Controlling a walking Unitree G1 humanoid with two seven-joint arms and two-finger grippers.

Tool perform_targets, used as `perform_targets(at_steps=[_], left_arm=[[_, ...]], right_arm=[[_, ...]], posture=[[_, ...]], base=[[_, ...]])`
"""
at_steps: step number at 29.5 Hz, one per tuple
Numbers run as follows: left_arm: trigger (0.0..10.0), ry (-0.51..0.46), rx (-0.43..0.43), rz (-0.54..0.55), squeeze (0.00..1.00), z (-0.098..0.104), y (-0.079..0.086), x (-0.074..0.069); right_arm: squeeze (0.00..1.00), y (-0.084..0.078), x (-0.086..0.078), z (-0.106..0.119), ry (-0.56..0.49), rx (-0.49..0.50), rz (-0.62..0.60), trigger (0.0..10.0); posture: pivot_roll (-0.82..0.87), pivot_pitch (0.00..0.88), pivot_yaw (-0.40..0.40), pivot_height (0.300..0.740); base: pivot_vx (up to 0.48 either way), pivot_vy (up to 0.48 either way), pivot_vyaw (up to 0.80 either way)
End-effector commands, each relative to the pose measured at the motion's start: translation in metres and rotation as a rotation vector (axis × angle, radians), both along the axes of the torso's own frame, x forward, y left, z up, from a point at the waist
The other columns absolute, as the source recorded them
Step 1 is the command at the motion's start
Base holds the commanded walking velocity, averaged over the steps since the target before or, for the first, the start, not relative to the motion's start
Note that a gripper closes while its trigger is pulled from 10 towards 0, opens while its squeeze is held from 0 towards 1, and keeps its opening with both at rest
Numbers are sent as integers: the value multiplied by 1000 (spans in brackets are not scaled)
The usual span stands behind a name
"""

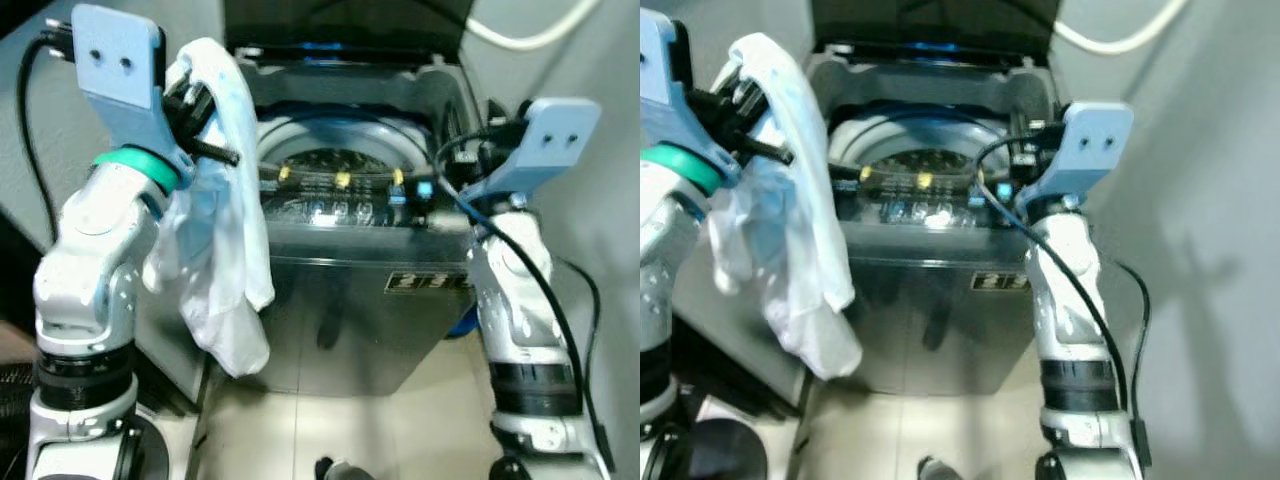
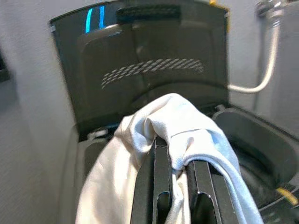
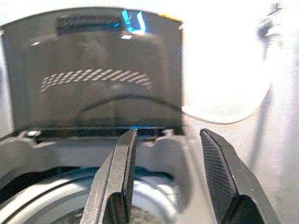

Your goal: Clothes washing

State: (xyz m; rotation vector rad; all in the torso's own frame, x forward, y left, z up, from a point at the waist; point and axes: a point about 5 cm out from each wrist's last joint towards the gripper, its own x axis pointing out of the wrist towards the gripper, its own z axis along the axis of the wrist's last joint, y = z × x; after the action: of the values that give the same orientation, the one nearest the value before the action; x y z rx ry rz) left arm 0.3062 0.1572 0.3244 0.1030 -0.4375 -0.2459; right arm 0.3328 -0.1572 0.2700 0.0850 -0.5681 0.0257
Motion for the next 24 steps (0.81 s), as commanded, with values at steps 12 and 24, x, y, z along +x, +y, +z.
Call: perform_targets(at_steps=[12, 24], left_arm=[[10000, -72, 15, 27, 0, 6, 2, -3], [10000, -68, 21, 31, 0, 5, 1, -2]], right_arm=[[0, 3, 0, 0, -11, 5, 11, 10000], [0, 4, 0, 0, -11, -2, 16, 10000]], posture=[[64, 11, 44, 740], [64, 17, 43, 740]], base=[[135, 0, -582], [456, 0, 0]])
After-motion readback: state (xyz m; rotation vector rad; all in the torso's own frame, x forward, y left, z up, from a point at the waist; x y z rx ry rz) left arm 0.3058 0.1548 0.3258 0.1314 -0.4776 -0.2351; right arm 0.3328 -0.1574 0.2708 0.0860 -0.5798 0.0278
